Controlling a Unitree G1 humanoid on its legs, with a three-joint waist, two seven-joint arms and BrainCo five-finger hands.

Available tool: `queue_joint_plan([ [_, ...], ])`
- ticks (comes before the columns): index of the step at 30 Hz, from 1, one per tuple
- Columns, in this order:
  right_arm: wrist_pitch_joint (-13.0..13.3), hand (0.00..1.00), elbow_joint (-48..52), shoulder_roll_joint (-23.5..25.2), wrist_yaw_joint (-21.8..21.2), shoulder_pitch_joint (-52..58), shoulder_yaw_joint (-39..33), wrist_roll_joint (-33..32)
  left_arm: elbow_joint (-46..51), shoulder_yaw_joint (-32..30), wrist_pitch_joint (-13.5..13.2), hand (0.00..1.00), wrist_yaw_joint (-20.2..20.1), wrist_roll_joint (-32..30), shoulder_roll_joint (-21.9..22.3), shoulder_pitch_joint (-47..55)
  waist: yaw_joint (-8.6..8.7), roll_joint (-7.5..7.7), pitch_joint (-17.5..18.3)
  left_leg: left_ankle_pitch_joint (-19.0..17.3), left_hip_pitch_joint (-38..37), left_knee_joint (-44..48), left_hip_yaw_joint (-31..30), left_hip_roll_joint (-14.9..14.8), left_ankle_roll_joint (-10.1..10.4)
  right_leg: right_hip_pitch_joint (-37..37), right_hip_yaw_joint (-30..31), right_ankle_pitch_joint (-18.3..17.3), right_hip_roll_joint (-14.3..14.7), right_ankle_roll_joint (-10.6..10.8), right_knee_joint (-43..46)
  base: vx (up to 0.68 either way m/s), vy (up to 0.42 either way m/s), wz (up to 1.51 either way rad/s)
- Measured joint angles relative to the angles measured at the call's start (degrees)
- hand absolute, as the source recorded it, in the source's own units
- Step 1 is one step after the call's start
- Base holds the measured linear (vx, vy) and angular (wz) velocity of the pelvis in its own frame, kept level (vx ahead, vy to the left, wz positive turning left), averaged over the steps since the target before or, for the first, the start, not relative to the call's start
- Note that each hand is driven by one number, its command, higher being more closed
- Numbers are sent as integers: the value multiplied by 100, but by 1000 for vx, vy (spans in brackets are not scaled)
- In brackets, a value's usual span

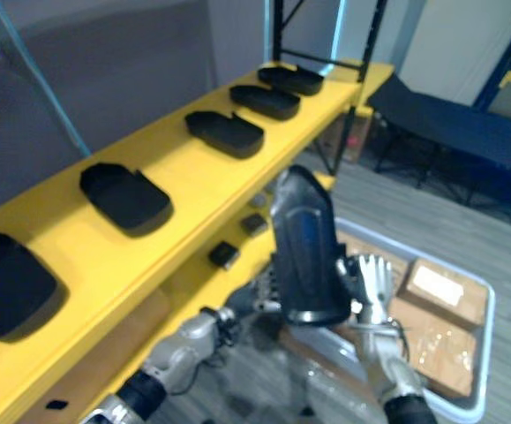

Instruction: Walk over and take plastic housings, then place them on the shelf

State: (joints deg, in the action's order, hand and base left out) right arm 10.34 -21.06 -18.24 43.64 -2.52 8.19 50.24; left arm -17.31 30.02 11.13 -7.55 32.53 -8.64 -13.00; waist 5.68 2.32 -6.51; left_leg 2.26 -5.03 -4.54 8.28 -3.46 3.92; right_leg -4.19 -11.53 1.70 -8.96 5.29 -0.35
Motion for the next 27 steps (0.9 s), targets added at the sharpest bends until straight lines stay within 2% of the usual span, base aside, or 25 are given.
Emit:
queue_joint_plan([
  [8,98,100,-24,160,-1,-1,396,-8,-31,2,-9,0,134,-207,12,-3,-14,49,-21,7,-22,-2,-84,9,4,-128,-106,72,2,61,-122,-2,-2,5],
  [15,115,100,-123,370,-8,-3,696,-122,-310,1,-26,0,428,-208,5,-5,-40,128,-64,7,-72,-11,-99,21,5,-219,-114,103,3,33,-226,-8,0,2],
  [16,115,100,-166,387,-8,-3,736,-169,-330,2,-27,100,486,-206,3,-4,-39,132,-66,7,-74,-11,-98,21,5,-233,-114,110,4,38,-233,0,0,0],
  [22,107,100,-237,429,-7,-2,906,-433,-373,-5,-136,100,716,-171,4,-4,-45,133,-67,6,-95,-12,-97,22,6,-296,-118,138,8,21,-312,0,0,0],
  [27,103,100,-208,488,56,-2,1081,-580,-444,-30,-343,100,953,-78,2,-3,-45,133,-67,6,-97,-12,-83,21,7,-298,-109,156,10,42,-321,0,0,0],
])
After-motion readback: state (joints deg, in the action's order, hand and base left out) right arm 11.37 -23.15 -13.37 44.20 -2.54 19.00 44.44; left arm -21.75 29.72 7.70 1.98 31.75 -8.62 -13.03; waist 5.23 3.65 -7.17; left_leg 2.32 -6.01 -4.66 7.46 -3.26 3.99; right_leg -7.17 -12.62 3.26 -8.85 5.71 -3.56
